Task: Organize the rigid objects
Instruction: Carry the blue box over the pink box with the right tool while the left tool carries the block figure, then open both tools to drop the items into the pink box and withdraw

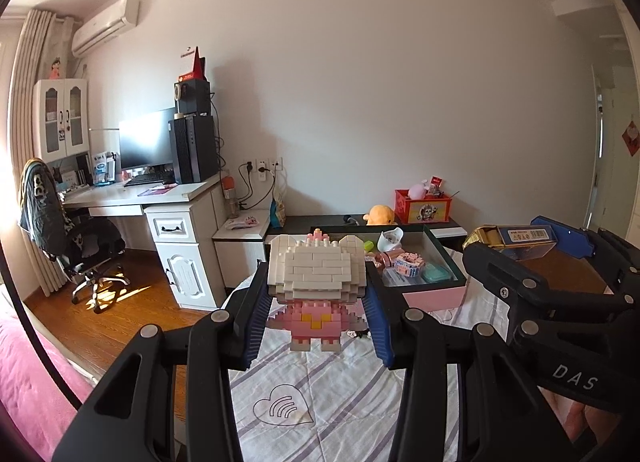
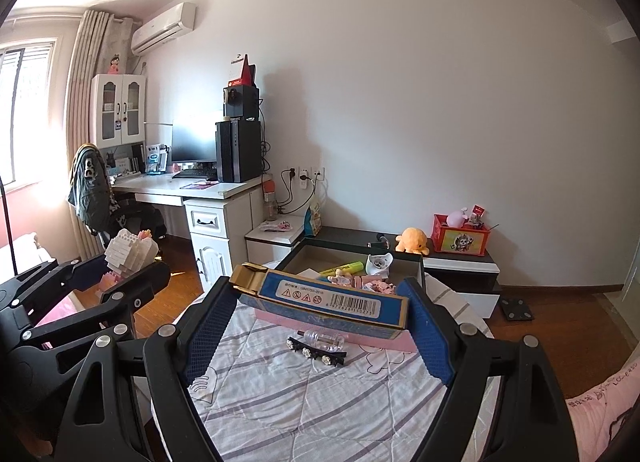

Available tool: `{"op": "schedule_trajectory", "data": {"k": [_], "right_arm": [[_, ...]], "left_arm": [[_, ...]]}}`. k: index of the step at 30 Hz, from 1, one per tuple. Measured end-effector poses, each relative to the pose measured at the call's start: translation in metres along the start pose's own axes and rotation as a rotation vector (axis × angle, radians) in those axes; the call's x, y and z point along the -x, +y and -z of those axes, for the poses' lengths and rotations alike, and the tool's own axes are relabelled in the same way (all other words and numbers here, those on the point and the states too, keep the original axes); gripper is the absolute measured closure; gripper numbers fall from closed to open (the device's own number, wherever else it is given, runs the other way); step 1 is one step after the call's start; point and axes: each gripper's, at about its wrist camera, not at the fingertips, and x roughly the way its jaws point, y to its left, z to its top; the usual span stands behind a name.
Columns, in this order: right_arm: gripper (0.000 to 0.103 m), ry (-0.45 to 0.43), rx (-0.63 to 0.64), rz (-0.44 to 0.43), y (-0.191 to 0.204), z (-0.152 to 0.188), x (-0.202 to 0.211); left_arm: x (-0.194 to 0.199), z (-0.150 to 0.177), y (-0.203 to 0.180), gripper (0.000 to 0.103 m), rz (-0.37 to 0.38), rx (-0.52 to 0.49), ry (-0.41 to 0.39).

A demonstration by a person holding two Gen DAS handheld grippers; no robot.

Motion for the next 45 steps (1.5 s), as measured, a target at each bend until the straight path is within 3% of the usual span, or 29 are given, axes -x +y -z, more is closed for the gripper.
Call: {"op": "schedule_trajectory", "data": {"k": [4, 10, 18, 24, 32, 37, 42, 45], "right_arm": [[0.019, 0.018, -0.006, 0.015, -0.013, -0.002, -0.028], [0.019, 0.063, 0.002, 0.055, -0.038, -0.003, -0.089], [0.019, 0.179, -0.011, 0.070, -0.069, 0.004, -0.180], [0.019, 0.285, -0.035, 0.075, -0.093, 0.023, -0.235], [0.019, 0.353, -0.034, 0.066, -0.098, 0.045, -0.267], [0.016, 0.354, -0.037, 0.084, -0.099, 0.044, -0.267], [0.016, 0.326, -0.049, 0.064, -0.098, 0.036, -0.247], [0.015, 0.302, -0.056, 0.047, -0.091, 0.031, -0.226]], "left_arm": [[-0.037, -0.007, -0.009, 0.059, -0.001, -0.031, 0.023], [-0.121, -0.017, -0.021, 0.059, 0.037, -0.049, 0.098], [-0.244, -0.010, -0.036, 0.059, 0.070, -0.055, 0.258], [-0.306, 0.008, -0.049, 0.059, 0.091, -0.091, 0.370], [-0.335, 0.027, -0.051, 0.056, 0.061, -0.097, 0.442], [-0.327, 0.022, -0.042, 0.016, -0.008, -0.091, 0.414], [-0.291, 0.013, -0.029, 0.003, -0.028, -0.065, 0.355], [-0.260, 0.009, -0.020, 0.003, -0.037, -0.045, 0.318]]}}
